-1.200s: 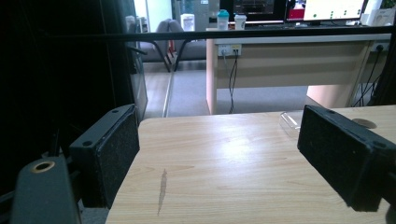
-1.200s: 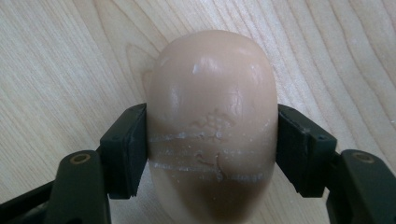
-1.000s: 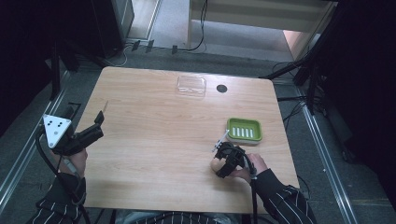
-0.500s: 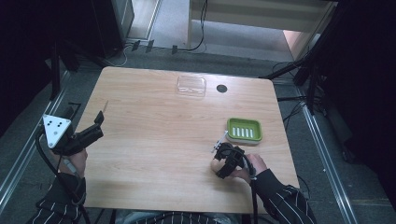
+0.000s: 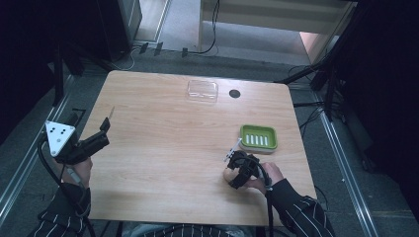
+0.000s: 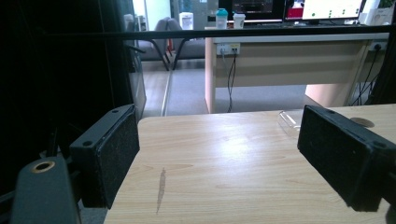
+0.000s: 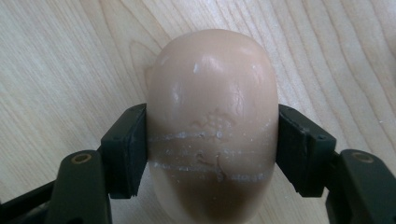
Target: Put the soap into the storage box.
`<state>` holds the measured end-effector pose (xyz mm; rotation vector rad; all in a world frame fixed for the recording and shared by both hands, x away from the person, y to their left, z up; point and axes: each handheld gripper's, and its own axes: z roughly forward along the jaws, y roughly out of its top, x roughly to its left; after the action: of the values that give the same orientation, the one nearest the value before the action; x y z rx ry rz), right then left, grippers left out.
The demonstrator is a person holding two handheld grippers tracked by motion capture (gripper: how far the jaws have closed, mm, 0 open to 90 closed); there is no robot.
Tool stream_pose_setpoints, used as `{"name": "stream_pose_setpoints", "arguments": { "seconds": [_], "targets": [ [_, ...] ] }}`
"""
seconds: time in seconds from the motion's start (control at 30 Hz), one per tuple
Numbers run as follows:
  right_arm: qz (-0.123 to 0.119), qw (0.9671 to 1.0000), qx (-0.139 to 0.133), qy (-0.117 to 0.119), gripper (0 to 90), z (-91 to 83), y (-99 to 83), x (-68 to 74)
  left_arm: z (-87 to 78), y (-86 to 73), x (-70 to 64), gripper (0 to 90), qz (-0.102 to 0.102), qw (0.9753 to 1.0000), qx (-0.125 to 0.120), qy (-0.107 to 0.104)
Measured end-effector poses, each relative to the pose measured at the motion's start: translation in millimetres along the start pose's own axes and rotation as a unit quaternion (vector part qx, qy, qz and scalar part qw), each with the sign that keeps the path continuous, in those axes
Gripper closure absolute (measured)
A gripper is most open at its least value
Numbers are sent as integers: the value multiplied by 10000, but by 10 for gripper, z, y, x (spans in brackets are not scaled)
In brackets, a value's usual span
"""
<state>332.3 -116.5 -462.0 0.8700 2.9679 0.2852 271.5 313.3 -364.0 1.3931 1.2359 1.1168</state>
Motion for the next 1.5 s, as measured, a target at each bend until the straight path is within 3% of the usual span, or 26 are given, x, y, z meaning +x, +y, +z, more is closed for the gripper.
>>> {"name": "stream_pose_setpoints", "arguments": {
  "seconds": [0.37, 1.5],
  "targets": [
    [60, 9998, -168, 47, 341, -83, -35, -59, 0, 1, -2, 135, -11, 10000, -14, 3],
    [251, 9987, -425, -102, 341, -252, -123, -231, 4, 0, -7, 135, 9, 10000, 24, -3]
  ]
}}
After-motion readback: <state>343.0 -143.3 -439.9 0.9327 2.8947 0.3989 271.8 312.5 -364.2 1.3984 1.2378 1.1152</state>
